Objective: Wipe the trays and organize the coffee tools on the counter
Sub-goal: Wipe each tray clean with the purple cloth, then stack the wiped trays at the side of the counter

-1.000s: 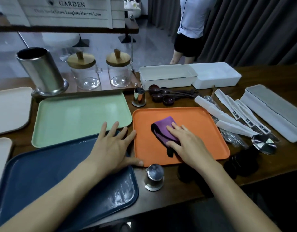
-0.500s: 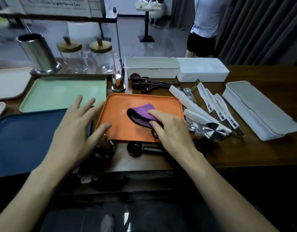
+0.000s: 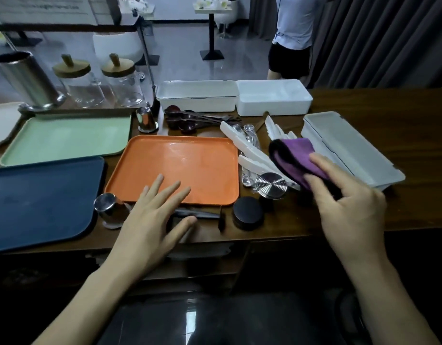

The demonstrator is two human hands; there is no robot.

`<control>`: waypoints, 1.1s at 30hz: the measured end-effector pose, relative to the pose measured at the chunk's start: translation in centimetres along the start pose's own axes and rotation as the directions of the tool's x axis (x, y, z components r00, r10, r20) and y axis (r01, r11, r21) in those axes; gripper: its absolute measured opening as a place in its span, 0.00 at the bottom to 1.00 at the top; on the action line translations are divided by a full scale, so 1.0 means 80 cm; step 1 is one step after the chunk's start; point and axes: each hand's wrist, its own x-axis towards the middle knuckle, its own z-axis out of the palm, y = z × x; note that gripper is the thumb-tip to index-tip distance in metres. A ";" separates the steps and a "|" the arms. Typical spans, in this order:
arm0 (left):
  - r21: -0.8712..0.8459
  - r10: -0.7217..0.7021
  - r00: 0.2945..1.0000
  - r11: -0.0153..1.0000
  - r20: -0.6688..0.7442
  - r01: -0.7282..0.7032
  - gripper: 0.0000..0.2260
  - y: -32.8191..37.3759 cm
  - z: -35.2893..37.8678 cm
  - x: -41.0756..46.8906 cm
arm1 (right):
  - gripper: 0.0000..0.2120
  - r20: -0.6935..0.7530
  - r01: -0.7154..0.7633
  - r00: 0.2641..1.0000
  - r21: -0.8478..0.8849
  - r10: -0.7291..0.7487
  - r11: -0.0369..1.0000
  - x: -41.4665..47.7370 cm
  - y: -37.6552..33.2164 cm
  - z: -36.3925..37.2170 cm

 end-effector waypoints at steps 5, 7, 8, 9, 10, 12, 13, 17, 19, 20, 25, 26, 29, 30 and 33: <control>-0.044 0.044 0.999 0.998 0.011 -0.044 0.33 0.033 0.014 0.010 | 0.19 0.039 -0.094 0.994 -0.113 0.099 0.989 -0.021 0.085 -0.002; -0.079 0.045 0.999 0.996 0.017 -0.043 0.34 0.045 0.019 0.017 | 0.18 0.072 -0.100 0.992 -0.102 0.108 0.990 -0.029 0.105 0.009; -0.096 0.045 0.999 0.994 0.021 -0.043 0.34 0.052 0.023 0.020 | 0.18 0.085 -0.096 0.991 -0.090 0.104 0.991 -0.033 0.112 0.016; -0.112 0.046 0.999 0.993 0.023 -0.044 0.35 0.057 0.027 0.022 | 0.18 0.094 -0.087 0.991 -0.079 0.095 0.993 -0.037 0.118 0.023; -0.128 0.049 0.998 0.991 0.028 -0.045 0.35 0.061 0.030 0.025 | 0.18 0.097 -0.078 0.992 -0.074 0.085 0.994 -0.040 0.121 0.030; -0.157 0.045 0.998 0.987 0.042 -0.038 0.36 0.067 0.037 0.028 | 0.18 0.091 -0.072 0.993 -0.070 0.078 0.995 -0.045 0.124 0.043; -0.164 0.042 0.998 0.986 0.049 -0.034 0.36 0.069 0.039 0.030 | 0.18 0.091 -0.075 0.993 -0.068 0.081 0.995 -0.046 0.126 0.049; -0.161 0.031 0.997 0.987 0.065 -0.020 0.37 0.073 0.042 0.034 | 0.21 0.144 -0.048 0.988 -0.104 0.063 0.993 -0.052 0.137 0.076; -0.155 0.024 0.997 0.988 0.069 -0.013 0.37 0.071 0.041 0.032 | 0.21 0.167 -0.036 0.984 -0.122 0.056 0.992 -0.053 0.144 0.083; -0.149 0.018 0.997 0.989 0.070 -0.007 0.37 0.068 0.039 0.030 | 0.21 0.176 -0.038 0.983 -0.121 0.059 0.992 -0.052 0.146 0.084; -0.135 -0.027 0.997 0.990 0.075 0.037 0.36 0.052 0.019 0.014 | 0.22 0.229 -0.054 0.971 -0.058 0.066 0.997 -0.050 0.136 0.072; -0.139 -0.033 0.996 0.989 0.077 0.044 0.36 0.050 0.014 0.012 | 0.22 0.221 -0.075 0.972 -0.034 0.081 0.997 -0.050 0.131 0.065; -0.159 -0.077 0.992 0.983 0.096 0.091 0.37 0.035 -0.010 -0.003 | 0.24 0.140 -0.161 0.978 0.030 0.156 0.986 -0.046 0.097 0.049; -0.167 -0.088 0.991 0.980 0.104 0.104 0.38 0.028 -0.017 -0.008 | 0.23 0.095 -0.180 0.980 0.048 0.175 0.983 -0.045 0.083 0.044; -0.230 -0.125 0.989 0.963 0.083 0.141 0.38 0.007 -0.041 -0.023 | 0.21 -0.020 -0.107 0.994 0.132 0.110 0.985 -0.043 0.031 0.034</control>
